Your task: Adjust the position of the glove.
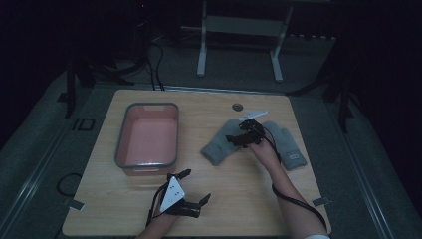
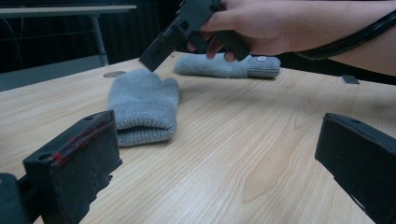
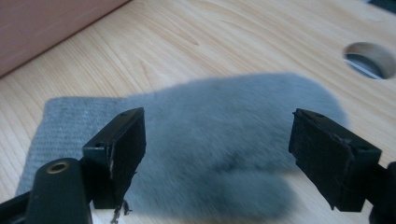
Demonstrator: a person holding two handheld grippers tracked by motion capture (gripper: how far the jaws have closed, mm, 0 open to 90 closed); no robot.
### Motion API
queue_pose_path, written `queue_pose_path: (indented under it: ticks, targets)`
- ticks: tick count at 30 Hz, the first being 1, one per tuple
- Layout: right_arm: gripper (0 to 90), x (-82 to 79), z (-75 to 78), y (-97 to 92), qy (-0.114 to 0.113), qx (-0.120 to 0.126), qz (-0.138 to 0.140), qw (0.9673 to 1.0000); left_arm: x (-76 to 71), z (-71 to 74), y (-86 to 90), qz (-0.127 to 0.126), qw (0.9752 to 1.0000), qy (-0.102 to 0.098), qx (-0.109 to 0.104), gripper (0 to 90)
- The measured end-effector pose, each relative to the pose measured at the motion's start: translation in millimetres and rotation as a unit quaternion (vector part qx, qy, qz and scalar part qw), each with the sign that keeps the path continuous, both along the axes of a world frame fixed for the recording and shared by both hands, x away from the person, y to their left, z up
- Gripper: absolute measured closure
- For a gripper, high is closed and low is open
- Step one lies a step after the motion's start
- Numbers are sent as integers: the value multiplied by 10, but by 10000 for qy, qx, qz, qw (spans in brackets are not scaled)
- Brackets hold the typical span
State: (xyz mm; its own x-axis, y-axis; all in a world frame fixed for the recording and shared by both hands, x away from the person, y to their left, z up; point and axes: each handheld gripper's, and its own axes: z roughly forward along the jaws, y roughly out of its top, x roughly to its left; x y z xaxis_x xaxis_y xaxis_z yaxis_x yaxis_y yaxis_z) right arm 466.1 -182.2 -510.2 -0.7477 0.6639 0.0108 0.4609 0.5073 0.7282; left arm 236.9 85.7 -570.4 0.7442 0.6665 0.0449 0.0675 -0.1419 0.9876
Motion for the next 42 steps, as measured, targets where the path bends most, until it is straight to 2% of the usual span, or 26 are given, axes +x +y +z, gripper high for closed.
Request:
queue_pose_path:
  ticks: [4, 6, 8, 9, 11, 13, 15, 16, 19, 20, 22, 24, 27, 31, 33, 34, 36, 38, 42]
  targets:
    - [160, 74, -105, 73, 120, -105, 78, 9998, 1, 0, 1, -3, 10000, 11, -8, 2]
    - [136, 108, -154, 109, 180, -96, -16, 9998, 1, 0, 2, -6, 10000, 19, -13, 2]
    - [134, 139, -202, 149, 148, -220, -253, 9993, 2, 0, 2, -16, 10000, 26, -22, 2]
    - [128, 157, -224, 154, 162, -207, -250, 9993, 2, 0, 3, -22, 10000, 35, -25, 2]
    - [131, 188, -259, 156, 233, -7, -230, 9995, 2, 0, 3, -32, 10000, 46, -32, 2]
    - [148, 210, -294, 178, 197, -72, -241, 9995, 2, 0, 2, -31, 10000, 45, -29, 2]
    - [254, 209, -330, 198, 91, -336, -130, 9993, 3, 1, 3, -29, 10000, 53, -31, 2]
    - [294, 215, -346, 203, 79, -356, -149, 9992, 3, 0, 4, -28, 10000, 55, -37, 2]
    - [502, 228, -363, 182, 159, -289, -178, 9993, 4, 0, 4, -28, 10000, 59, -37, 2]
    - [599, 226, -362, 177, 184, -262, -153, 9994, 3, 1, 4, -24, 10000, 56, -33, 1]
    - [710, 211, -342, 195, 213, -326, -34, 9992, 3, 0, 3, -22, 10000, 51, -29, 2]
    - [766, 198, -304, 216, 186, -410, 26, 9990, 4, 1, 4, -19, 10000, 63, -40, 2]
    - [789, 165, -241, 192, 213, -339, 218, 9990, 9, 1, 7, -14, 10000, 73, -58, 2]
    - [791, 57, -129, 115, 188, -328, 660, 9971, 9, 1, 7, -17, 10000, 73, -62, 2]
    - [790, -29, -45, 74, 161, -238, 989, 9947, 8, 0, 7, -13, 10000, 72, -61, 2]
    - [790, -71, -1, 52, 168, -130, 1184, 9927, 8, 1, 7, -13, 10000, 71, -55, 2]
    - [789, -163, 89, 29, 114, -118, 1528, 9881, 9, 1, 7, -7, 10000, 72, -52, 2]
    - [788, -258, 166, 11, 86, -41, 1873, 9823, 8, 1, 6, -6, 10000, 72, -55, 2]
    - [785, -389, 208, 7, 233, -161, 2436, 9695, 8, 1, 5, -5, 10000, 73, -54, 2]
